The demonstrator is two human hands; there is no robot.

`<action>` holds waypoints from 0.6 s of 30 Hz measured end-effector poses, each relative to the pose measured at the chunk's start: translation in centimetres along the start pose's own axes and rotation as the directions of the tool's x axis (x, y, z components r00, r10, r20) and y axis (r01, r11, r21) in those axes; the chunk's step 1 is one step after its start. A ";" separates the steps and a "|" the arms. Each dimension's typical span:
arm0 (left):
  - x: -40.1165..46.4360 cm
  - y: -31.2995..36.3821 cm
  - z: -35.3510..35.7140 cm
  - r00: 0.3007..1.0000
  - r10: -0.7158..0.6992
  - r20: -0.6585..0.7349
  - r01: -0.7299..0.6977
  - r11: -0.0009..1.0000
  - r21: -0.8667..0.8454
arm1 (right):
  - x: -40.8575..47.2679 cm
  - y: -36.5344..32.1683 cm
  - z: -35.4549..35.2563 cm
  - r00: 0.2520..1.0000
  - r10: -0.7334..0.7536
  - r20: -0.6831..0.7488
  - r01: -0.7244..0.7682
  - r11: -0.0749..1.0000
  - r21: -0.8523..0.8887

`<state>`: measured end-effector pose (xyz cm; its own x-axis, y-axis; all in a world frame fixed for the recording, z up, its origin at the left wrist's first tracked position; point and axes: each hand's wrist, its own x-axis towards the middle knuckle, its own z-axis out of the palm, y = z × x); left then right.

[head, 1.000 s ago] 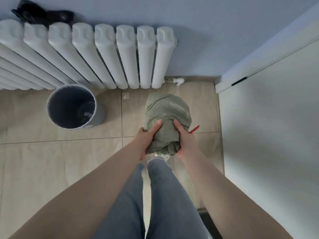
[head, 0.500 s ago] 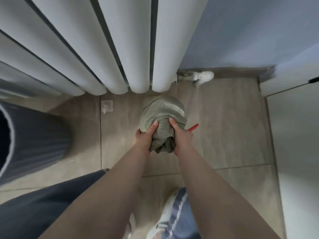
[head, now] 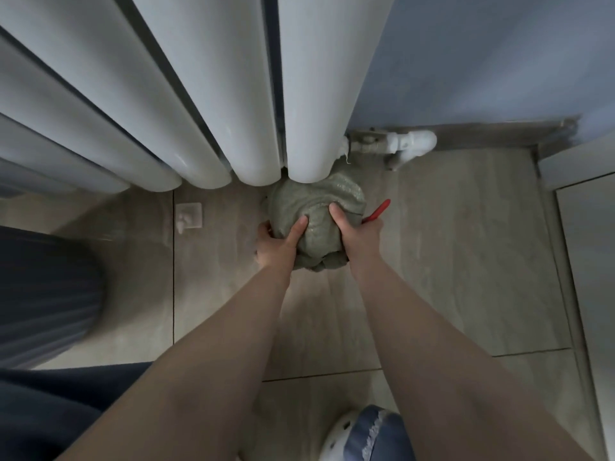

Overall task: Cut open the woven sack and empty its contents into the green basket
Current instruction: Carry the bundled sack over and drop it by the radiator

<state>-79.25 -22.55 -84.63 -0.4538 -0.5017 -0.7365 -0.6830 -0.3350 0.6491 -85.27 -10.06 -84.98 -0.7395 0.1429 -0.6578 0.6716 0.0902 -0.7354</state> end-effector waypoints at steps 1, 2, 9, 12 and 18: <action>0.2 -0.6 -0.1 1.000 -0.002 -0.024 0.002 1.000 0.019 | -0.4 -0.2 -0.3 1.000 0.017 0.011 -0.017 1.000 0.005; 0.1 -1.0 -0.1 0.999 -0.007 -0.033 0.008 1.000 0.029 | -1.2 -0.9 -0.5 0.999 0.033 0.019 -0.033 0.999 0.003; -2.2 1.5 -0.7 0.991 -0.121 -0.052 0.129 0.976 0.177 | -2.9 -3.7 -2.7 0.983 0.175 -0.051 -0.180 0.978 -0.107; -4.1 2.5 -1.7 0.978 -0.165 -0.125 0.194 0.943 0.272 | -4.4 -4.3 -3.5 0.975 0.175 -0.139 -0.193 0.973 -0.131; -13.1 7.6 -4.7 0.948 -0.292 -0.124 0.304 0.948 0.096 | -12.8 -8.3 -5.3 0.969 0.098 -0.225 -0.142 0.972 -0.187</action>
<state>-75.83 -22.25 -69.13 -0.1601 -0.4771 -0.8642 -0.8405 -0.3932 0.3728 -81.11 -7.41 -69.61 -0.6405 0.3693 -0.6733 0.7664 0.2520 -0.5908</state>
